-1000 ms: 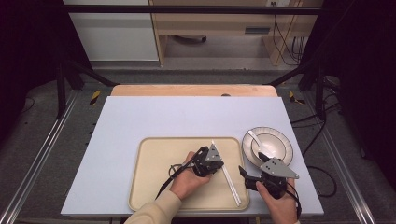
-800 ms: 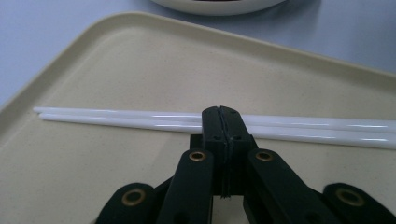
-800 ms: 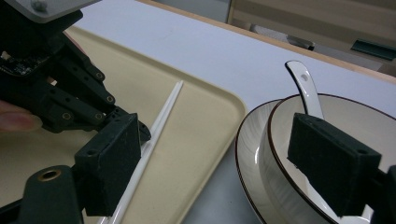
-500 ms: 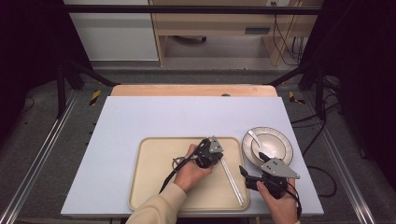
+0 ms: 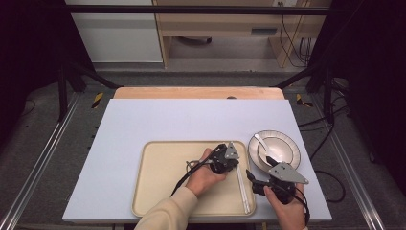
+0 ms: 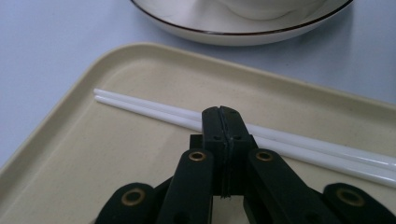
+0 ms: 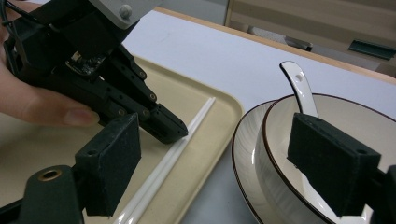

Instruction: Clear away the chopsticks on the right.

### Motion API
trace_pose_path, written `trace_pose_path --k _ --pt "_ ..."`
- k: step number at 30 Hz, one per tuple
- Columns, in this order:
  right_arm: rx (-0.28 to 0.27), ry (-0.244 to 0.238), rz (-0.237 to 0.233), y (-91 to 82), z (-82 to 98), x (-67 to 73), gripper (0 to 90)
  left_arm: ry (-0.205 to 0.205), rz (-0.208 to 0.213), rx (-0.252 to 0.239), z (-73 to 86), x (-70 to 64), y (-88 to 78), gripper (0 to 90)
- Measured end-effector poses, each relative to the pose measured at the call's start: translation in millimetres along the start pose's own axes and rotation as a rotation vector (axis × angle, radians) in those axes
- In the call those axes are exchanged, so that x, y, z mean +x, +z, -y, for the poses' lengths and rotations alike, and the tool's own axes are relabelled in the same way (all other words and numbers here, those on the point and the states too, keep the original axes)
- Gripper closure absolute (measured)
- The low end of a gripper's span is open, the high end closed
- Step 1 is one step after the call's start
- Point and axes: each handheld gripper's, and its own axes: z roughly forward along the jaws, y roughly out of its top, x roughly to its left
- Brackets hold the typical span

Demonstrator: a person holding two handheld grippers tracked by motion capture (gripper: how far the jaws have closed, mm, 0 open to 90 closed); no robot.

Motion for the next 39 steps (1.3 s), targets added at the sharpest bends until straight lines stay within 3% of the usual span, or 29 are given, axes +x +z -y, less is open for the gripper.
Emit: trace_pose_path --k 11,19,24,33,39 --pt "-0.001 0.003 0.0 -0.8 0.6 -0.7 16.6 0.008 0.005 -0.021 0.9 -2.1 -7.5 89.3" --pt "-0.02 0.015 0.0 -0.3 0.2 0.0 11.5 -0.009 -0.011 -0.066 16.6 1.0 -40.7 86.8" --pt "-0.023 0.021 0.002 0.7 0.3 -0.3 11.1 -0.037 -0.03 -0.097 28.4 3.2 -59.1 80.4" --pt "-0.031 0.016 -0.007 1.0 -0.2 -0.3 11.6 -0.072 -0.09 -0.17 51.0 3.5 -94.2 50.9" --pt "-0.035 0.009 -0.014 1.3 -0.8 0.6 11.6 -0.088 -0.138 -0.245 68.1 2.8 -126.6 32.8"
